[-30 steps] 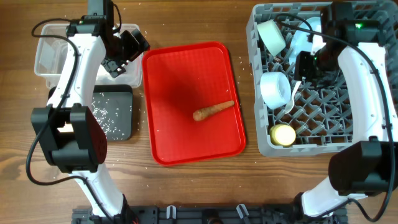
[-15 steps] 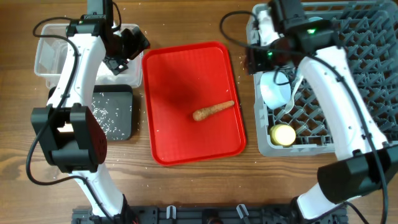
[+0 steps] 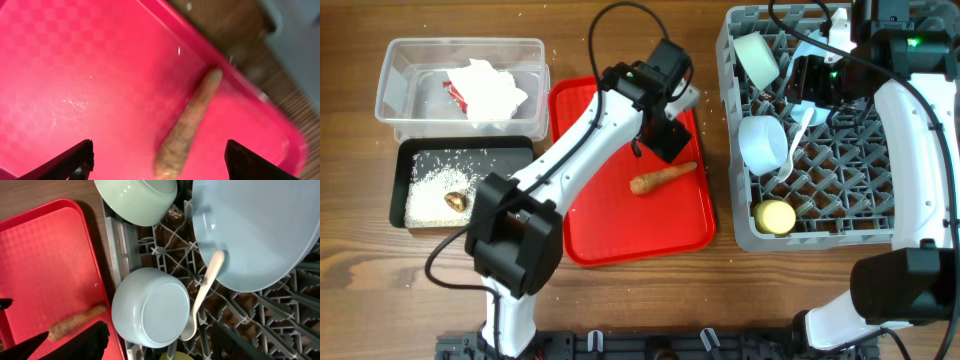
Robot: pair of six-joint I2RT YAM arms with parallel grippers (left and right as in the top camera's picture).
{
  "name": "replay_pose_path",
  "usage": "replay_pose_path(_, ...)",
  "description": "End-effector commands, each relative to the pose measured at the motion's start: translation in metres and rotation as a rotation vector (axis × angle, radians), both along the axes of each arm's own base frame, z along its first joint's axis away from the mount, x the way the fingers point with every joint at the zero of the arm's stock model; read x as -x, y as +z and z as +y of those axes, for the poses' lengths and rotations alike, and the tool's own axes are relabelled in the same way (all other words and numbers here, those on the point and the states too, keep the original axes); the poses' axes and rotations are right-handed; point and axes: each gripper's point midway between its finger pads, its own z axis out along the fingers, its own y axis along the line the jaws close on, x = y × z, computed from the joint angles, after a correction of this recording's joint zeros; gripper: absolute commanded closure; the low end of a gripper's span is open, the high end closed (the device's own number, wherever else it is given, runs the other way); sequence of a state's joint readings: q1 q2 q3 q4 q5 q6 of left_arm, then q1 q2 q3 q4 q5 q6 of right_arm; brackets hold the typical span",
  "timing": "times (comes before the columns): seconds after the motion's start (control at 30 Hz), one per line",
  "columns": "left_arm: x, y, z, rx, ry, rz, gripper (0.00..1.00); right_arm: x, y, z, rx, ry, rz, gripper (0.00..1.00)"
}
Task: Sort waste into correct bins and load items into the dishwasher rack
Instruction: 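Reach the left gripper to the carrot on the red tray and grasp it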
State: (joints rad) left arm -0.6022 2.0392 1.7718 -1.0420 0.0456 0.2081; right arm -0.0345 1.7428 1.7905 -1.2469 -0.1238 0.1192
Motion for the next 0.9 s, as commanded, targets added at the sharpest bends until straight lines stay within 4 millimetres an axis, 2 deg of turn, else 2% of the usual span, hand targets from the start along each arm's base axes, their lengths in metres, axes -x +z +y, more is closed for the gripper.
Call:
replay_pose_path(0.0,0.008,-0.036,0.015,-0.117,-0.231,0.062,0.18,0.004,0.015,0.002,-0.007,0.013,-0.031,0.31)
replay_pose_path(0.1,0.037,-0.058,0.012,-0.092,-0.371,0.210,0.24,0.005,0.014,0.002,-0.007,0.013,-0.027,0.31)
replay_pose_path(0.17,0.046,-0.067,0.015,-0.105,-0.383,0.260,0.26,0.005,0.014,0.002,-0.006,0.013,-0.027,0.31)
replay_pose_path(0.33,0.063,-0.066,0.004,-0.019,-0.389,0.338,0.25,0.005,0.014,0.002,-0.007,0.013,-0.028,0.30)
replay_pose_path(0.4,0.068,-0.073,0.007,-0.024,-0.387,0.358,0.24,0.005,0.014,0.002,-0.007,0.013,-0.028,0.30)
replay_pose_path(0.47,0.074,-0.081,0.011,-0.033,-0.385,0.380,0.29,0.005,0.014,0.002,-0.007,0.012,-0.028,0.30)
replay_pose_path(0.57,0.075,-0.087,0.012,-0.032,-0.384,0.375,0.40,0.005,0.014,0.002,-0.008,0.012,-0.027,0.30)
replay_pose_path(0.6,0.073,-0.089,0.011,-0.027,-0.386,0.363,0.39,0.005,0.014,0.002,-0.008,0.012,-0.027,0.30)
replay_pose_path(0.63,0.068,-0.091,0.007,-0.017,-0.388,0.340,0.24,0.005,0.014,0.002,-0.008,0.012,-0.025,0.30)
replay_pose_path(0.83,0.062,-0.094,0.003,-0.005,-0.342,0.321,0.23,0.007,0.014,0.002,-0.008,0.012,-0.019,0.30)
replay_pose_path(0.87,0.062,-0.095,0.003,-0.006,-0.342,0.322,0.25,0.007,0.014,0.002,-0.008,0.012,-0.019,0.30)
